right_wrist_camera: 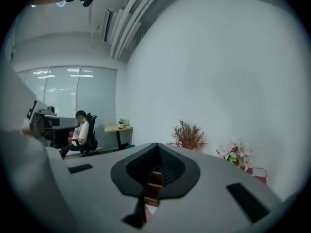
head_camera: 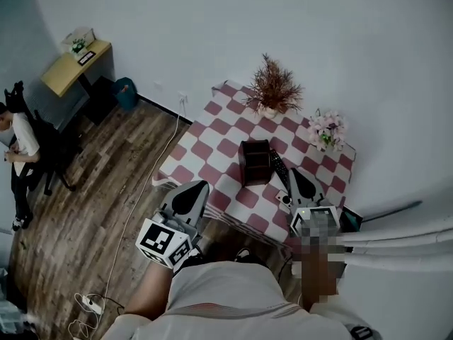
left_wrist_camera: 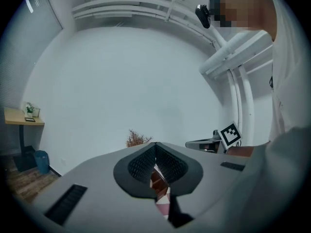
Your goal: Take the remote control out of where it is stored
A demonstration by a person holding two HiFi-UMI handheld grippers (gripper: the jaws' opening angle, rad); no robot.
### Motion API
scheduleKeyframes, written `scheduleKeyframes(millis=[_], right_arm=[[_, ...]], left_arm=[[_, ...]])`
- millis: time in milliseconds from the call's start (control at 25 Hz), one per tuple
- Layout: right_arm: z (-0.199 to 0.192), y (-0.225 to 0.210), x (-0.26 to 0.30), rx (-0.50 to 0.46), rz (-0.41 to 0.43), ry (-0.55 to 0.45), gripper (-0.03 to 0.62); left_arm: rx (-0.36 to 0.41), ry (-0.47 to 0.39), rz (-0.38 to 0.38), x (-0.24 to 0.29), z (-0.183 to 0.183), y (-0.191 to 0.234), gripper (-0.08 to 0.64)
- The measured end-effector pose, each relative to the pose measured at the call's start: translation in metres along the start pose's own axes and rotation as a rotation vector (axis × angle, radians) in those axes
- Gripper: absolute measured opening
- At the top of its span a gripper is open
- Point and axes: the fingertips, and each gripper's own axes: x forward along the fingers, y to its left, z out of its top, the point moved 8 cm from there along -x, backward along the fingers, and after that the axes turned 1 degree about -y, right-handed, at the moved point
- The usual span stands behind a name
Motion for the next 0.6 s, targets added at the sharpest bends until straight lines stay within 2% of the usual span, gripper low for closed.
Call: scheduleKeyframes(millis=[240,600], right_arm=[[0.022,0.021,-0.032,-0.035,-0.049,-0.064,0.012],[0.025,0.037,-0.048,-0.030,-0.085,-0.088,0.012]], left_arm=[[0.017,-0.015,-0.071,-0.003,0.008,-0.001,0.009],[0.034,-0.019,-0.130,-0.006,0.013,-0.002,0.009]])
